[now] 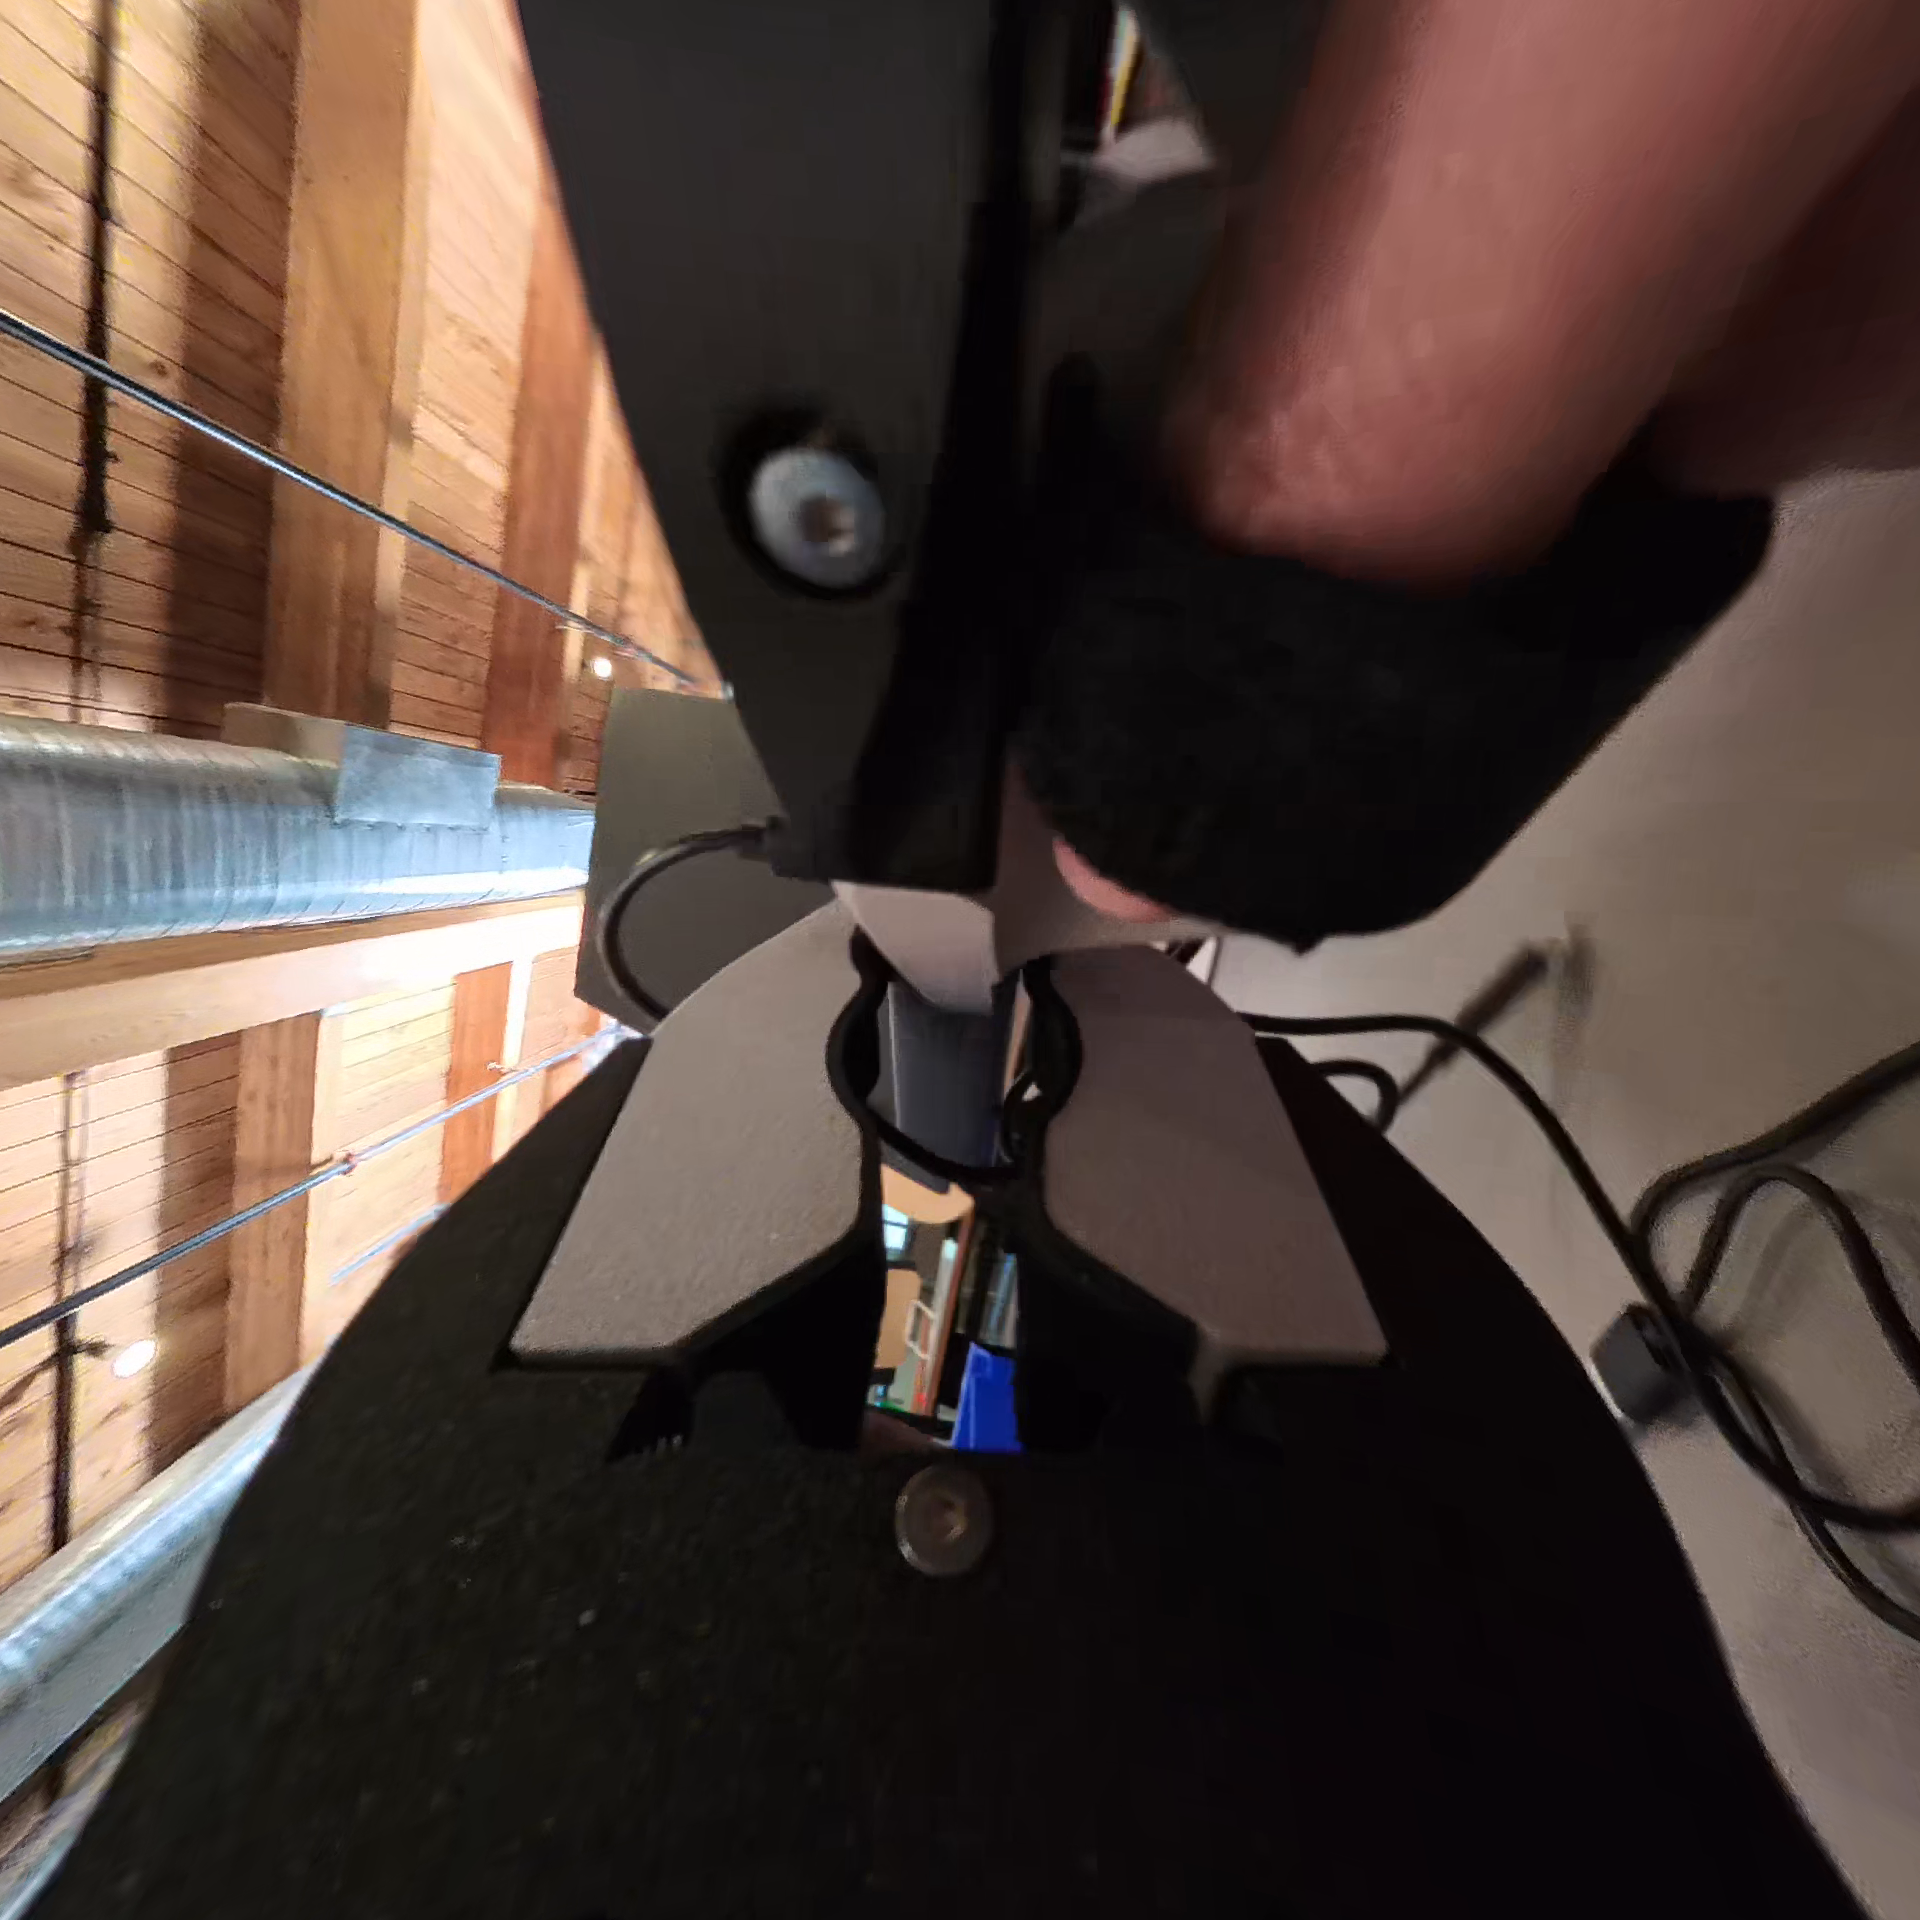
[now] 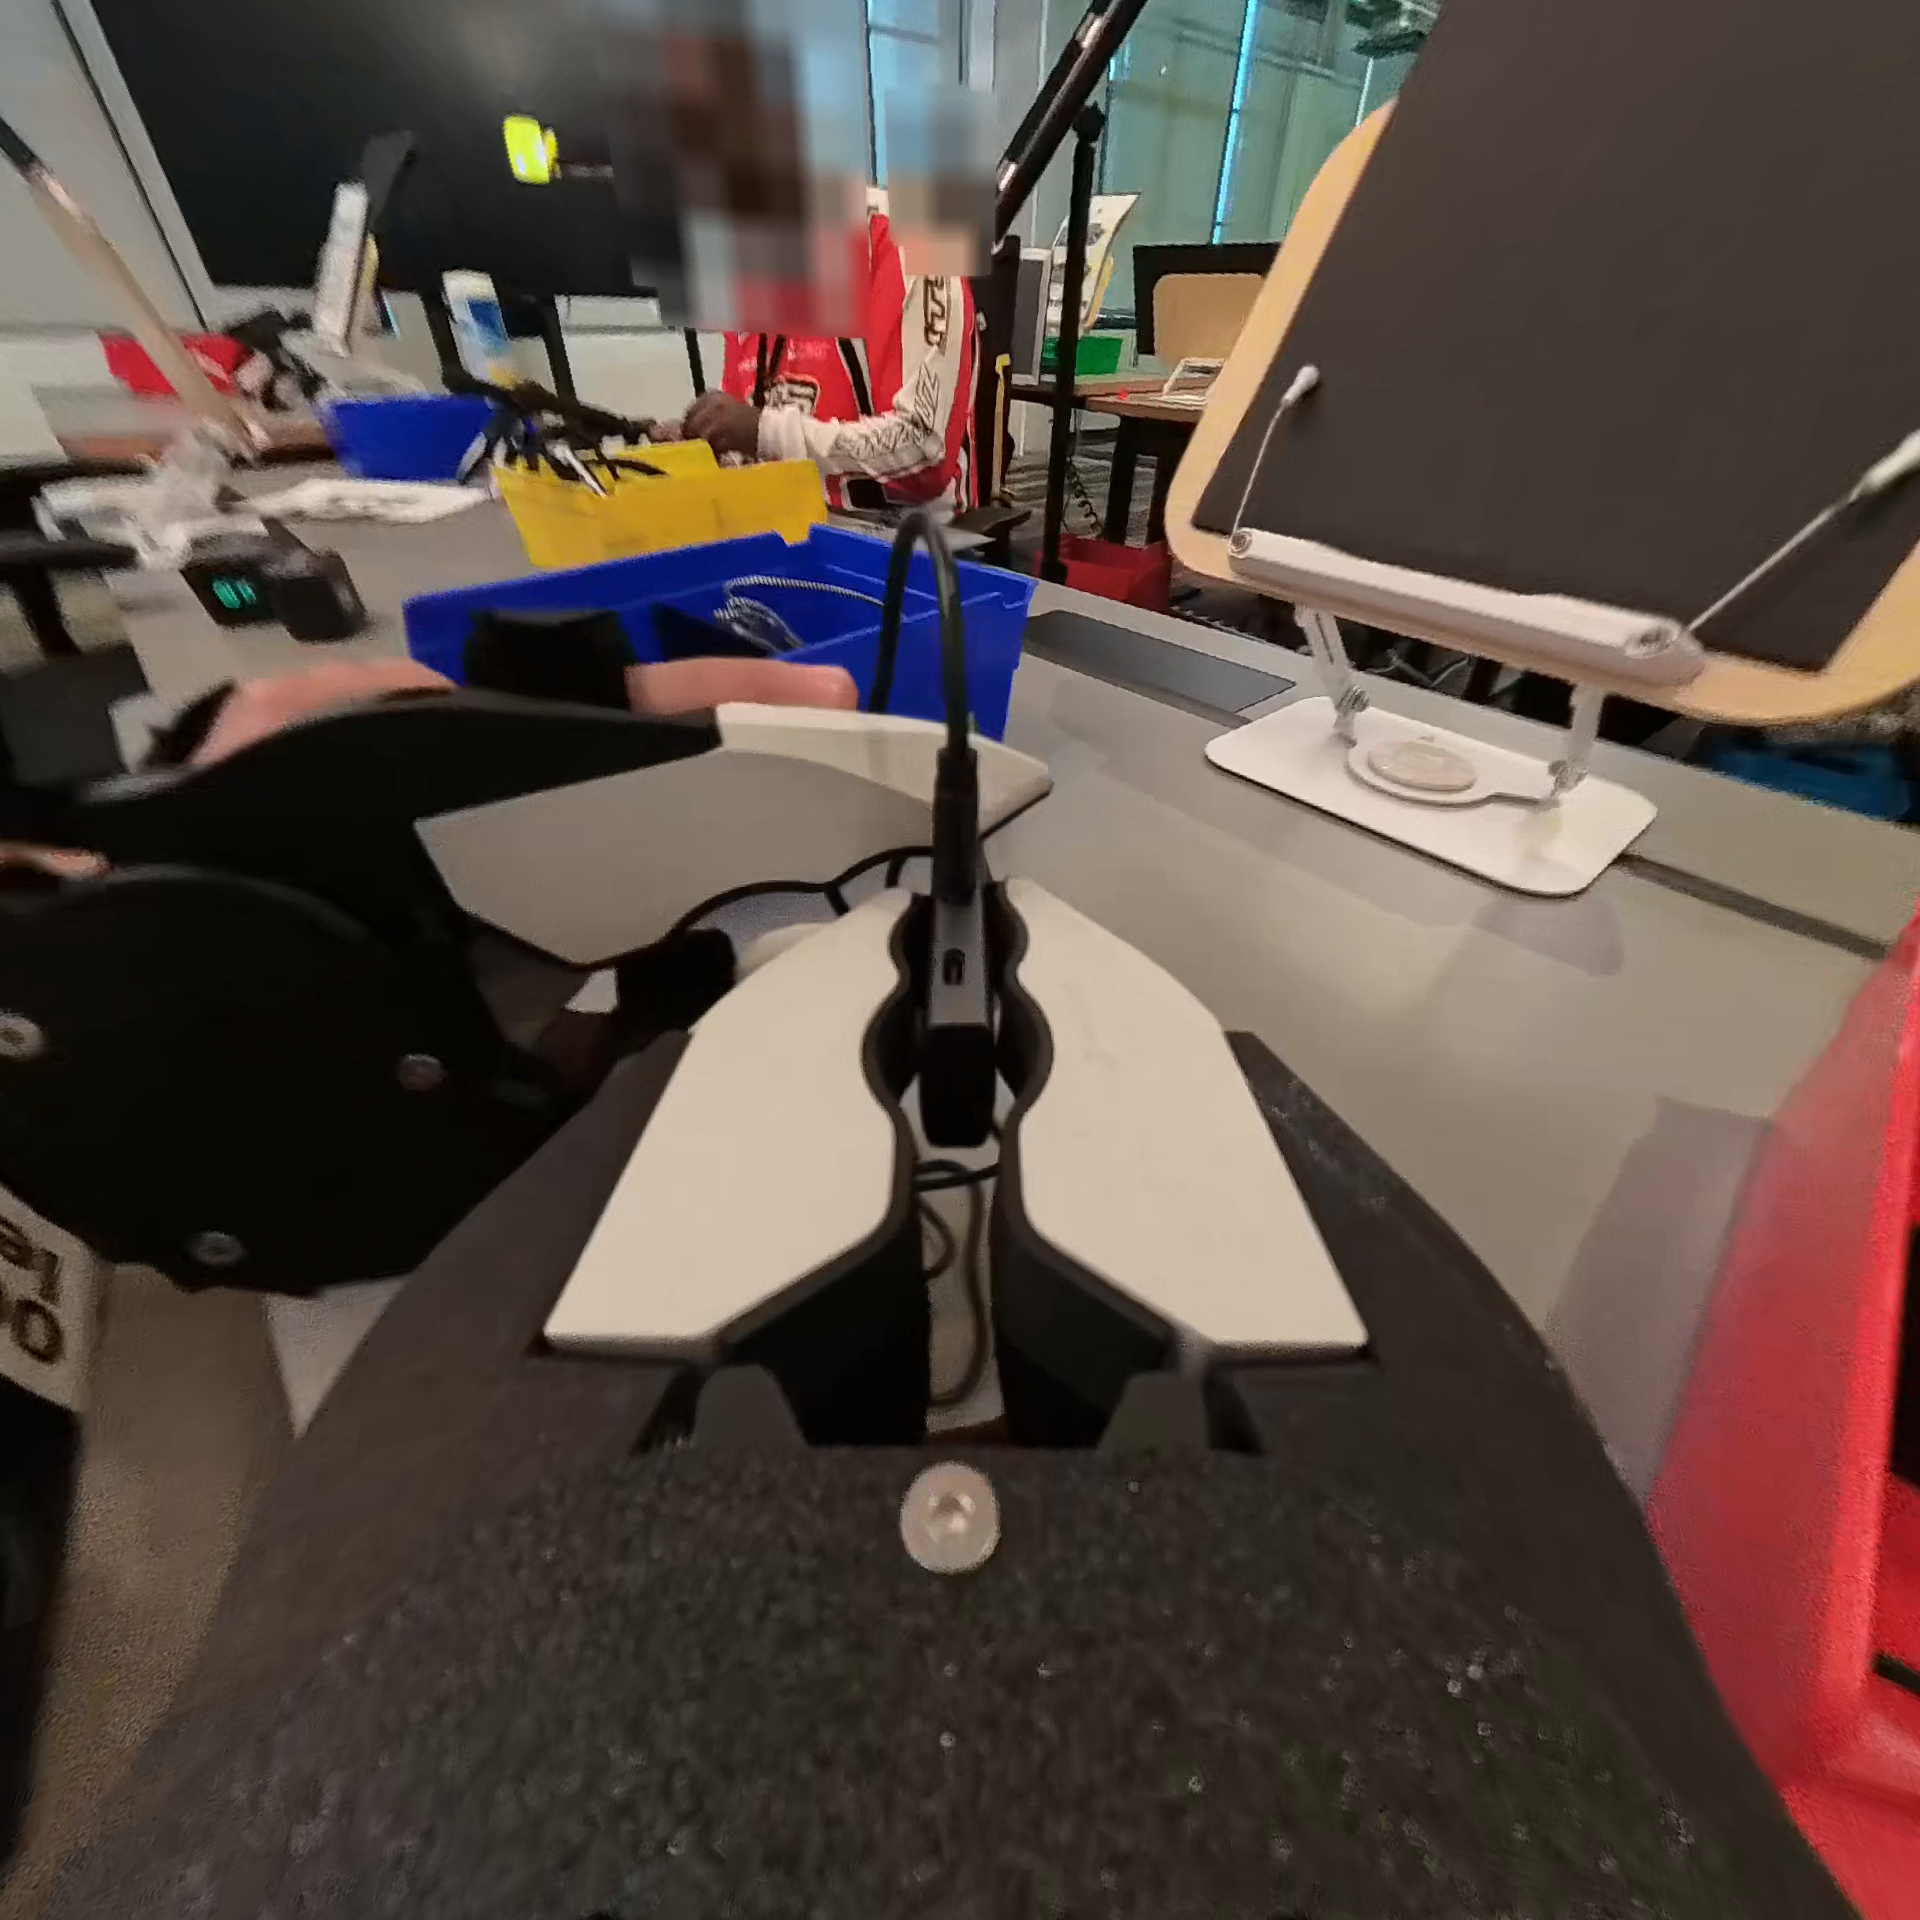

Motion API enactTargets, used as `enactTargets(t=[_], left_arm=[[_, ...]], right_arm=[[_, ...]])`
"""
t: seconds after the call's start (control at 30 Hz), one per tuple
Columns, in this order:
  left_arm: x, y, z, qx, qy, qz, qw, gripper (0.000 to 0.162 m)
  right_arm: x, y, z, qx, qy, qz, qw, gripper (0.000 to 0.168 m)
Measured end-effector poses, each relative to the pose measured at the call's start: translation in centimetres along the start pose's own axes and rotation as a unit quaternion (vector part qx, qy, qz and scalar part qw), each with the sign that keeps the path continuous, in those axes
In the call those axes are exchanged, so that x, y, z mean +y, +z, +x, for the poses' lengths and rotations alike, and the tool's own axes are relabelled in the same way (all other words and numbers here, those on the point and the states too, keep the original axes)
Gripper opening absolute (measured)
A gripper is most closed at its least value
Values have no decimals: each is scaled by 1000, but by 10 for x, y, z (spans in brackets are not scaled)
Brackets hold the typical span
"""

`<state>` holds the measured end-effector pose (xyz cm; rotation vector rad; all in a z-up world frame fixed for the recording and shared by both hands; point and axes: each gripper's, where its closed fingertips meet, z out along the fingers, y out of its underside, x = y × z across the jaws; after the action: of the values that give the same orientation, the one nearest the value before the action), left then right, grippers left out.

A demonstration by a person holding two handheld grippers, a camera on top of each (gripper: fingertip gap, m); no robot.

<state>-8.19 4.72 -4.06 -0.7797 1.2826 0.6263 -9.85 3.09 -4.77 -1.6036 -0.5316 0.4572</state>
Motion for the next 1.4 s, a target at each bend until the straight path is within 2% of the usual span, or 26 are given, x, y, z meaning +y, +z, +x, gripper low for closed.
enactTargets(t=[0.13, 0.2, 0.23, 0.3, 0.37, 0.4, 0.43, 0.57, 0.67, 0.7, 0.73, 0.87, 1.0, 1.13, 1.27, 1.4], left_arm=[[21, -27, 6, 41, -62, -16, 997, 20], [37, -44, 16, 106, -188, -40, 976, 18], [42, -51, 23, 151, -277, -53, 947, 20], [49, -60, 29, 217, -442, -66, 868, 25], [54, -62, 23, 240, -556, -51, 794, 29], [55, -63, 18, 239, -586, -38, 773, 29], [56, -63, 14, 234, -602, -26, 763, 29], [61, -61, 16, 220, -583, -25, 782, 28], [64, -61, 22, 218, -579, -38, 785, 28], [67, -60, 24, 214, -578, -49, 786, 25], [70, -60, 26, 210, -577, -58, 787, 15], [72, -61, 31, 231, -597, -56, 766, 10], [69, -60, 34, 253, -623, -42, 739, 8], [65, -58, 37, 241, -611, -45, 752, 9], [63, -57, 32, 225, -614, -37, 756, 19], [61, -58, 32, 233, -619, -31, 750, 11]], right_arm=[[-2, 14, 25, 56, -125, -24, 990, 10], [-4, 28, 33, 74, -213, -32, 974, 10], [-3, 37, 30, 70, -254, -29, 964, 11], [3, 54, 16, 55, -314, -16, 948, 10], [13, 65, -4, 34, -342, -6, 939, 10], [19, 68, -14, 22, -354, -5, 935, 10], [22, 70, -21, 19, -375, -6, 927, 10], [26, 75, -39, 7, -409, -17, 912, 10], [33, 77, -40, 4, -443, -22, 896, 10], [34, 77, -39, 4, -449, -22, 893, 10], [34, 77, -40, 3, -452, -20, 892, 10], [39, 78, -40, 7, -484, -30, 874, 10], [41, 75, -36, 11, -486, -37, 873, 10], [44, 72, -31, 15, -483, -46, 874, 10], [44, 70, -32, 16, -481, -50, 875, 10], [44, 69, -34, 15, -480, -51, 876, 10]])
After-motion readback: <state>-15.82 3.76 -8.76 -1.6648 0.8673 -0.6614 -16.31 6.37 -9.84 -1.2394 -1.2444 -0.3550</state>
